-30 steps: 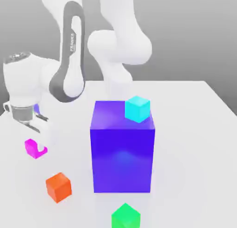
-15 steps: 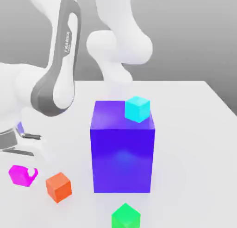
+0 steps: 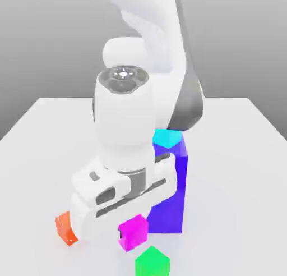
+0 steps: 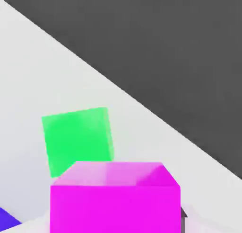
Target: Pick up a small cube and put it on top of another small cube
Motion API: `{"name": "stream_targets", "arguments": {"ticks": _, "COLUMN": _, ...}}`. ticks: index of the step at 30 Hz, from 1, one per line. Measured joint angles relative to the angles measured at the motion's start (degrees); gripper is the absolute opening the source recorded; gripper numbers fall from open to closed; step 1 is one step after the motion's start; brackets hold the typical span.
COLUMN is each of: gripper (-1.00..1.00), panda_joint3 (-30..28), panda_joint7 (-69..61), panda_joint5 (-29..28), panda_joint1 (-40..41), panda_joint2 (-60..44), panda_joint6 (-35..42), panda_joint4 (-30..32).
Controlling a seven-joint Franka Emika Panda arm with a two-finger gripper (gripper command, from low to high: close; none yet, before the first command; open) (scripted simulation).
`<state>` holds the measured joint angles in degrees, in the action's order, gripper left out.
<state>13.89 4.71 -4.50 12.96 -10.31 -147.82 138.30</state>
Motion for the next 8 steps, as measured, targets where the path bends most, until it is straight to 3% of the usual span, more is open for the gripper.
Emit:
{"name": "stream_targets", "arguments": {"ticks": 4, "gripper": -1.0, "panda_joint3": -1.73, "panda_joint7": 2.08, "panda_joint5": -3.76, "panda_joint1": -1.84, "panda_joint2": -6.68, "panda_joint6": -6.92, "panda_joint4": 0.13}}
{"name": "stream_targets", "arguments": {"ticks": 5, "gripper": 1.0, "panda_joint3": -2.21, "panda_joint7": 2.55, "panda_joint5": -4.43, "panda_joint1": -2.21, "panda_joint2": -7.94, "panda_joint6": -8.11, "panda_joint4": 0.06}}
{"name": "stream_targets", "arguments": {"ticks": 8, "gripper": 1.0, "panda_joint3": -2.21, "panda_joint7": 2.55, "panda_joint5": -4.43, "panda_joint1": -2.21, "panda_joint2": -7.94, "panda_joint6": -8.11, "panda_joint4": 0.06}}
